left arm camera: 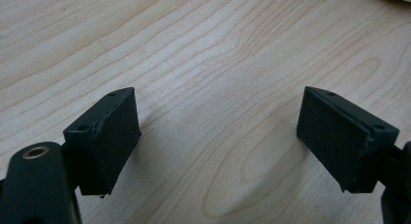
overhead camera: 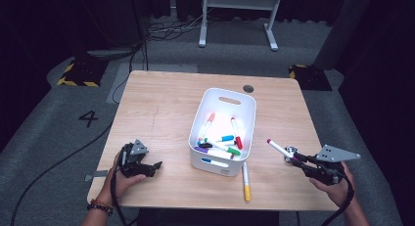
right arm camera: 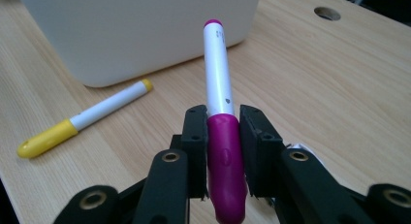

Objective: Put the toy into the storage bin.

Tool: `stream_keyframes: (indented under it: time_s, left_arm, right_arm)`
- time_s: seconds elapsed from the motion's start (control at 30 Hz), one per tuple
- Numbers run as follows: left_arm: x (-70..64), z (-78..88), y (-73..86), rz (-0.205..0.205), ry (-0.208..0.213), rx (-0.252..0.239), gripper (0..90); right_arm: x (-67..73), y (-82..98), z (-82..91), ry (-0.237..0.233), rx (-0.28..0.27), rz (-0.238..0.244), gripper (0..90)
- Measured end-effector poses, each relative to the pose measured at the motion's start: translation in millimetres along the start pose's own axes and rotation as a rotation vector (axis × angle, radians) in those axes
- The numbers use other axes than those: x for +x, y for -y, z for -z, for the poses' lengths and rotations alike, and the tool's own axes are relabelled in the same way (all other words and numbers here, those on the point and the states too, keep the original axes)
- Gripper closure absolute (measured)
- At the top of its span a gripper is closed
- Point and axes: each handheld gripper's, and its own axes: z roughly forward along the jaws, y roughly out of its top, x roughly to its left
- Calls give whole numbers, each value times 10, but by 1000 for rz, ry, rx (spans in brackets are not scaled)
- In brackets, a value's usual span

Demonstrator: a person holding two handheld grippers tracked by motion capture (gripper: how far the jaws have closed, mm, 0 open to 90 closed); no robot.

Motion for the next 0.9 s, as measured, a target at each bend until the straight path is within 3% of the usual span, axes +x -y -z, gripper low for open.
stream_keyframes:
  time_s: [0.6, 0.9]
  left_arm:
    - [0, -1, 0, 3, 2, 0, 156]
    - [1, -1, -1, 2, 1, 0, 156]
  right_arm:
    - [18, -603, 78, -20, -89, 89, 738]
    - [131, -955, -107, -65, -93, 128, 738]
